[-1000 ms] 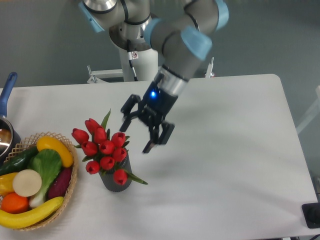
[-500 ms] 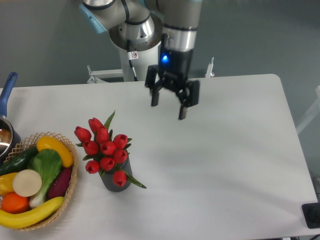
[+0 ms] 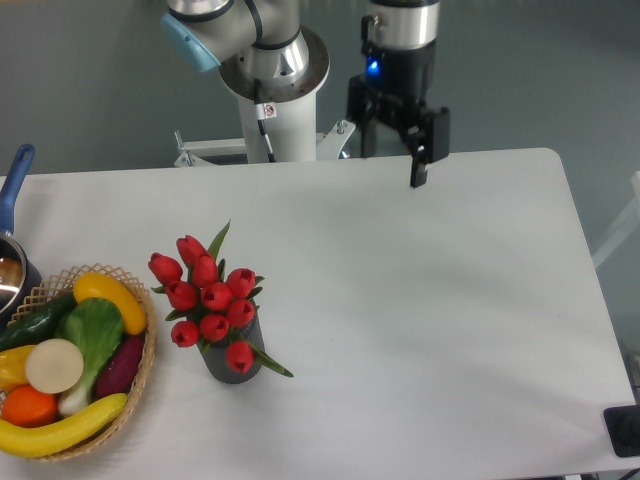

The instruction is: Insert the flowers into the vase

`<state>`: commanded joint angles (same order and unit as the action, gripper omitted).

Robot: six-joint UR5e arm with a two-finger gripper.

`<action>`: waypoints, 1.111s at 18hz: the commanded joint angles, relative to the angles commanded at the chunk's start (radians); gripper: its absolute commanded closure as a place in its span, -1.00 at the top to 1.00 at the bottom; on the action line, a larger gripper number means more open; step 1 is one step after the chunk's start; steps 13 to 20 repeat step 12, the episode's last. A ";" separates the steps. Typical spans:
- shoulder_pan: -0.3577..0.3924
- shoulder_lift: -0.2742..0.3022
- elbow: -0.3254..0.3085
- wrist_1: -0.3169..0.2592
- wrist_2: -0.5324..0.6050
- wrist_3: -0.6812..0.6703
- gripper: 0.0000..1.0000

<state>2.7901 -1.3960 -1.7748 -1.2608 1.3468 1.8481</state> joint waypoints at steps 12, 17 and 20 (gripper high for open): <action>0.012 0.000 -0.008 -0.002 -0.003 0.037 1.00; 0.012 0.000 -0.008 -0.002 -0.003 0.037 1.00; 0.012 0.000 -0.008 -0.002 -0.003 0.037 1.00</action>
